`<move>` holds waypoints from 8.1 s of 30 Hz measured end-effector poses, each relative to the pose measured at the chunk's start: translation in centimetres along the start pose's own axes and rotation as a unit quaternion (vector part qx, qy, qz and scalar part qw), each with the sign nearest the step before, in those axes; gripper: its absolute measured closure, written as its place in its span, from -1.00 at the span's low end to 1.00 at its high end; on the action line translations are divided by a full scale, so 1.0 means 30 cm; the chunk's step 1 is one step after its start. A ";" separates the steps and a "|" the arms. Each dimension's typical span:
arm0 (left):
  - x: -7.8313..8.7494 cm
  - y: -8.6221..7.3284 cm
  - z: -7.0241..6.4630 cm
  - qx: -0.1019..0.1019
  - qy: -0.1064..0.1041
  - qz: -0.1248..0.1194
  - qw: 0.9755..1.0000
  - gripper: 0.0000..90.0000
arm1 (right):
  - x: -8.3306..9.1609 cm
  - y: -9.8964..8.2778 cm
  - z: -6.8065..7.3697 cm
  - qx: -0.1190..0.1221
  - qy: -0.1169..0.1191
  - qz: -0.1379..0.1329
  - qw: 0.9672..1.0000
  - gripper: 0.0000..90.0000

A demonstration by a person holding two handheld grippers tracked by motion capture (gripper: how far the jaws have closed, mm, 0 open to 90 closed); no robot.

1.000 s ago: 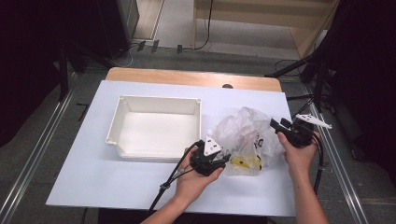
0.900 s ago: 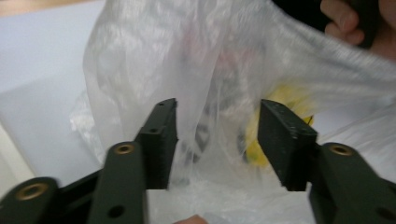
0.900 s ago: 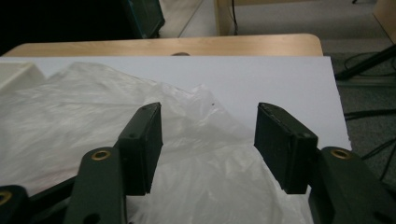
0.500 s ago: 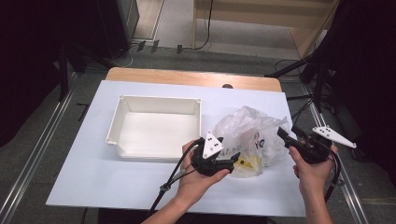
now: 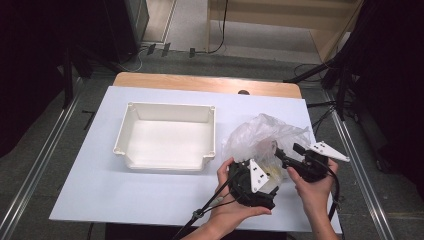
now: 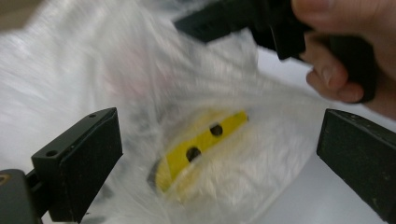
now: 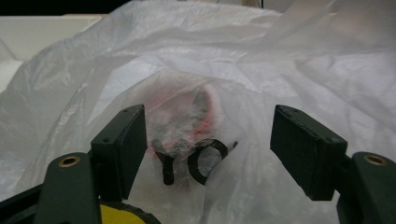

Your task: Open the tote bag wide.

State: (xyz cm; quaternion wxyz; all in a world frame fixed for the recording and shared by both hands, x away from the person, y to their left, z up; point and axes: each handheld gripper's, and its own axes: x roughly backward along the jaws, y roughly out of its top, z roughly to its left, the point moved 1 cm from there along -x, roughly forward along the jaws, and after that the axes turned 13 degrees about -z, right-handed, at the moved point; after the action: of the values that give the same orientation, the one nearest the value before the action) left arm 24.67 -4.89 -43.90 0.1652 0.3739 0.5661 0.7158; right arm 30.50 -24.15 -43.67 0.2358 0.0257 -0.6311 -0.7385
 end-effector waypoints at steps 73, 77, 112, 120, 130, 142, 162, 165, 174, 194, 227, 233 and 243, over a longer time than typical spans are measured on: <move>0.026 -0.195 0.297 0.154 0.032 0.078 0.984 1.00 | -0.392 0.048 -0.201 -0.015 0.000 0.099 0.995 1.00; 0.036 -0.201 0.298 0.157 0.027 0.080 0.984 1.00 | -0.404 -0.028 -0.230 -0.003 -0.027 0.135 0.990 1.00; 0.062 -0.217 0.314 0.182 -0.003 0.044 0.982 0.88 | -0.034 -0.096 0.045 0.017 0.051 0.063 0.997 1.00; 0.063 -0.218 0.318 0.187 -0.004 0.042 0.981 0.88 | -0.022 -0.156 0.047 0.012 0.047 0.100 0.994 1.00; 0.062 -0.217 0.315 0.185 -0.002 0.042 0.982 0.88 | -0.001 -0.048 0.094 -0.013 0.016 0.014 1.000 -0.21; 0.066 -0.218 0.318 0.185 -0.004 0.039 0.982 0.89 | -0.060 -0.118 0.090 -0.013 -0.019 0.062 0.998 0.76; 0.069 -0.218 0.319 0.189 -0.001 0.035 0.981 0.90 | 0.066 -0.102 0.124 0.008 0.028 0.028 0.999 0.28; 0.067 -0.218 0.317 0.190 0.000 0.036 0.981 0.90 | 0.067 -0.019 0.127 0.016 0.031 -0.014 0.999 0.29; 0.067 -0.219 0.319 0.193 -0.003 0.036 0.981 0.89 | -0.102 0.012 0.146 0.054 0.000 0.012 0.998 0.05; 0.069 -0.218 0.319 0.189 -0.004 0.033 0.981 0.90 | 0.017 -0.101 0.084 0.042 -0.002 0.044 0.998 1.00; 0.070 -0.220 0.326 0.202 -0.008 0.027 0.979 0.89 | -0.100 -0.010 0.098 0.048 -0.005 0.030 0.998 -0.51; 0.071 -0.220 0.326 0.202 -0.008 0.027 0.979 0.90 | -0.169 -0.038 0.087 0.036 -0.021 0.061 0.997 -0.64; 0.072 -0.220 0.326 0.201 -0.008 0.027 0.979 0.90 | -0.220 -0.059 0.088 0.009 -0.019 0.067 0.998 -0.51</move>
State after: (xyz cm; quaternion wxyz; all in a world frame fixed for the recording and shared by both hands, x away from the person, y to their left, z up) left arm 29.05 5.26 -48.53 0.0720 0.4202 0.6866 0.5889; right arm 34.92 -19.06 -46.51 0.2724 -0.0284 -0.6428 -0.7154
